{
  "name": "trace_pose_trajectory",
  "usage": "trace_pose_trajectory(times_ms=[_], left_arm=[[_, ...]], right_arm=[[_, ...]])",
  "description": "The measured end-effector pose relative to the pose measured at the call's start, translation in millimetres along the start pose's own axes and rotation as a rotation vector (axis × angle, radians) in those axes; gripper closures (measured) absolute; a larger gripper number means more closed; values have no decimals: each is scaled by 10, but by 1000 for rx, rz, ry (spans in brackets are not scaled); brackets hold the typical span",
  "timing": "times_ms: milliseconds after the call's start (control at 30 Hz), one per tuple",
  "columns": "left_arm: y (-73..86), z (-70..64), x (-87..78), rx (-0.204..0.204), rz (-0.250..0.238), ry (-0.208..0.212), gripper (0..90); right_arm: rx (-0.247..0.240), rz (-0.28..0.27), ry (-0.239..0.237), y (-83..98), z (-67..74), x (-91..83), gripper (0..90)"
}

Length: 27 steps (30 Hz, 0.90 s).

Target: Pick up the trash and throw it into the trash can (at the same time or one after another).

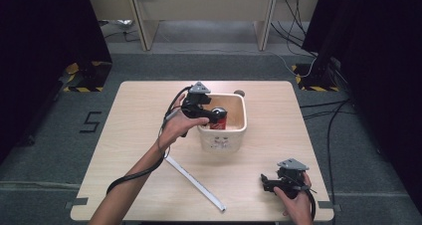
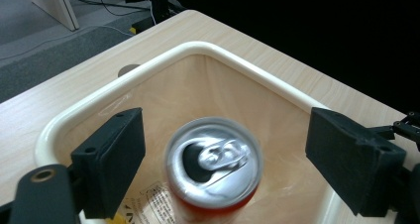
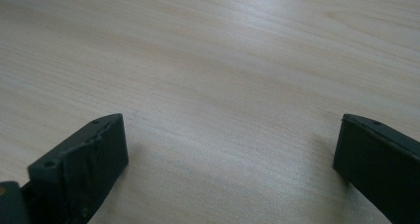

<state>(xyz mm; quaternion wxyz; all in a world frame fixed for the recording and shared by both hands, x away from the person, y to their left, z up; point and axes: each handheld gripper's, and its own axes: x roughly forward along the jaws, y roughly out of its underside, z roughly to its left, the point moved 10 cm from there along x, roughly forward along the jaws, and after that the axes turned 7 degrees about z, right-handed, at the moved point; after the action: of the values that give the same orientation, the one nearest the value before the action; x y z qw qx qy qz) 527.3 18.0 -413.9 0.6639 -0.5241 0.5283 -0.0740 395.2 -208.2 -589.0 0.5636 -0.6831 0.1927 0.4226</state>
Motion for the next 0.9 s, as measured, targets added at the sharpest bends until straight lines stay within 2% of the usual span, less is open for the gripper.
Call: trace_pose_trajectory(times_ms=[167,600,900], left_arm=[[40,-23,-49,3,12,-3,153],[169,3,-292,-9,-11,-9,166],[333,-15,-464,-20,-20,-17,172]], right_arm=[[1,1,0,0,1,-1,5],[-2,1,2,1,-3,1,5],[-2,0,2,1,-3,1,5]])
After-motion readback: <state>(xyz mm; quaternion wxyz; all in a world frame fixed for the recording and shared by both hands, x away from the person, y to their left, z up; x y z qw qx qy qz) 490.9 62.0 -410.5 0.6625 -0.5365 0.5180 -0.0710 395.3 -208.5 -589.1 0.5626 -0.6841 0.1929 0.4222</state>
